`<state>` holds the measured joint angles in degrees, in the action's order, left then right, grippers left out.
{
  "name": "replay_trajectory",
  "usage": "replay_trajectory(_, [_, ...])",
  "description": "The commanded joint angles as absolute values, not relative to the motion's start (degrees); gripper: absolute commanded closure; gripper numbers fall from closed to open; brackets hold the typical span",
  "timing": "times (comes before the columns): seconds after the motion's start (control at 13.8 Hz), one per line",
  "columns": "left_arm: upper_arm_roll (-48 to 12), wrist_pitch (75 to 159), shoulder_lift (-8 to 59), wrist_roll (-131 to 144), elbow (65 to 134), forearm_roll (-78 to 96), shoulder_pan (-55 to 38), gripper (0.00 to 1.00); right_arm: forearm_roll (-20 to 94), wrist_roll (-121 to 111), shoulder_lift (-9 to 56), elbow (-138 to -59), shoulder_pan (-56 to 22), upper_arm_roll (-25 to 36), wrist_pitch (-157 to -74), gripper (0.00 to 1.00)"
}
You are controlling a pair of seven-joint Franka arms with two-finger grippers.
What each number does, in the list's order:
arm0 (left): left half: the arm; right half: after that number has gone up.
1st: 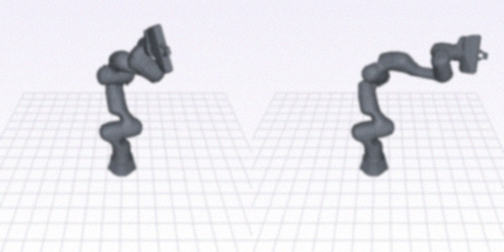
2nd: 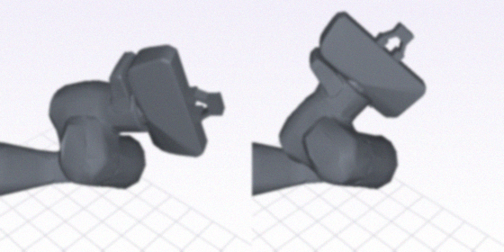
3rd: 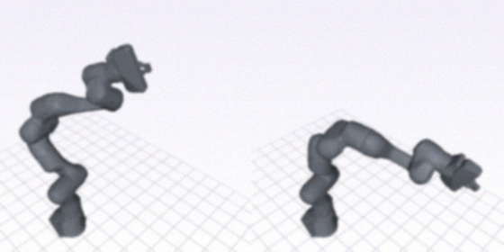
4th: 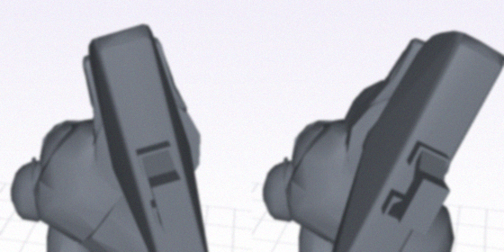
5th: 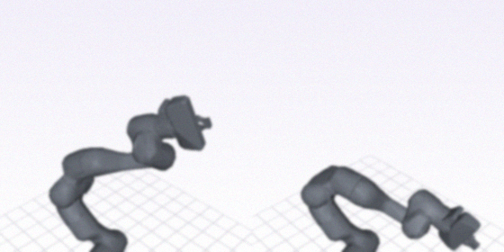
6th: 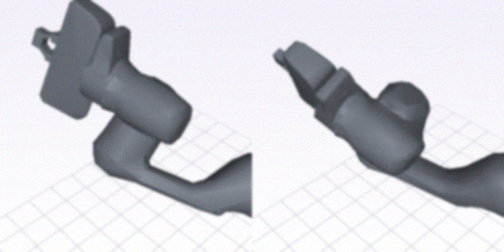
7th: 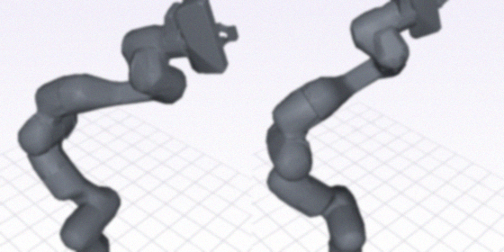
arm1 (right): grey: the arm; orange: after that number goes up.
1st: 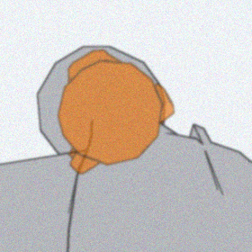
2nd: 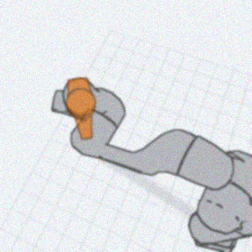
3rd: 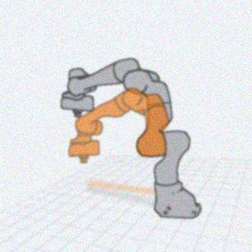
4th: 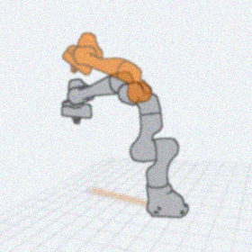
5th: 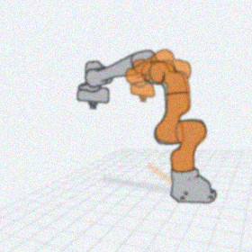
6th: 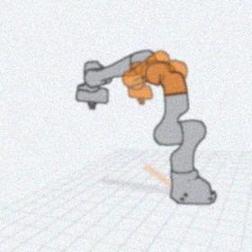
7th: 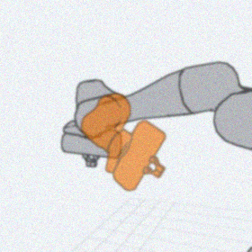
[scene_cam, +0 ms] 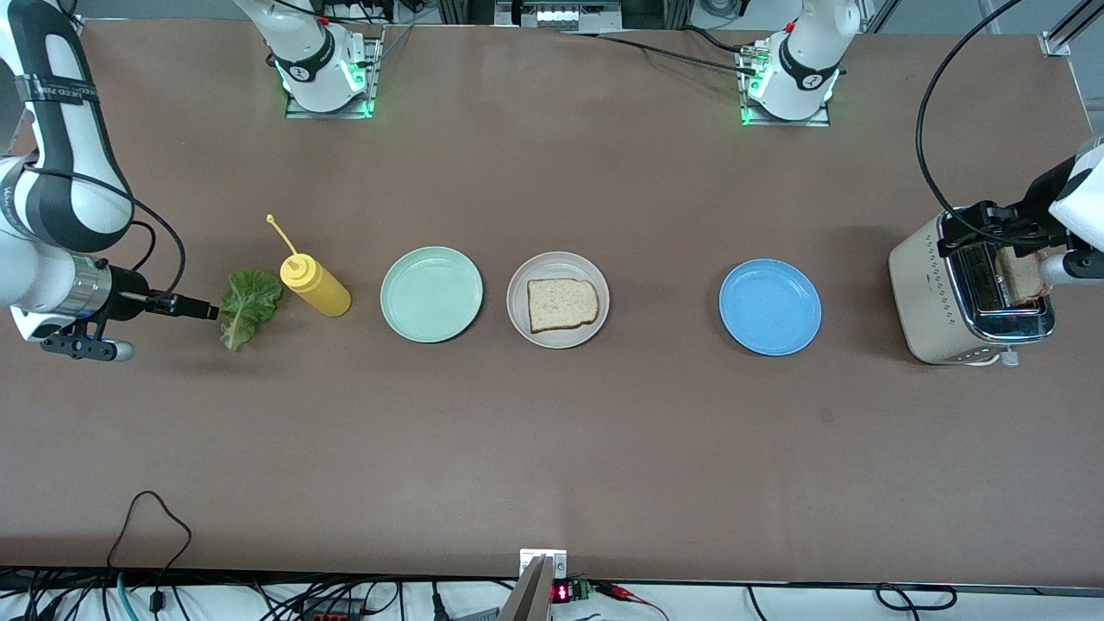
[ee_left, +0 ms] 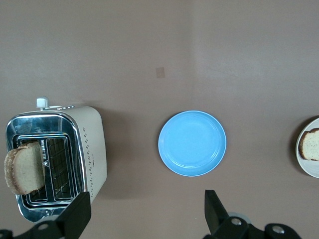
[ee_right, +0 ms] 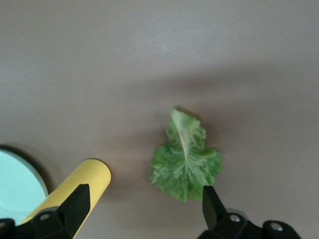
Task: Make sandwich in beige plate with both arms
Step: 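Lower the right gripper onto the green lettuce leaf and grasp it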
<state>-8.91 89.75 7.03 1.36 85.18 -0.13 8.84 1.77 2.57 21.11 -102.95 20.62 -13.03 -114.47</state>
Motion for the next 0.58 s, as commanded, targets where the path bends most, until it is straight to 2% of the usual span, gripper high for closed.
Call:
replay_trajectory(0.0, [-9.0, 89.6, 6.4, 0.4, 85.0, -0.7, 9.1, 0.00, -6.1, 8.6, 23.1, -102.2, 19.5, -13.1, -115.4, 0.00])
replay_trajectory(0.51, [-9.0, 89.6, 6.4, 0.4, 85.0, -0.7, 9.0, 0.00, -8.5, 10.2, 27.3, -103.0, 19.8, -13.0, -118.4, 0.00])
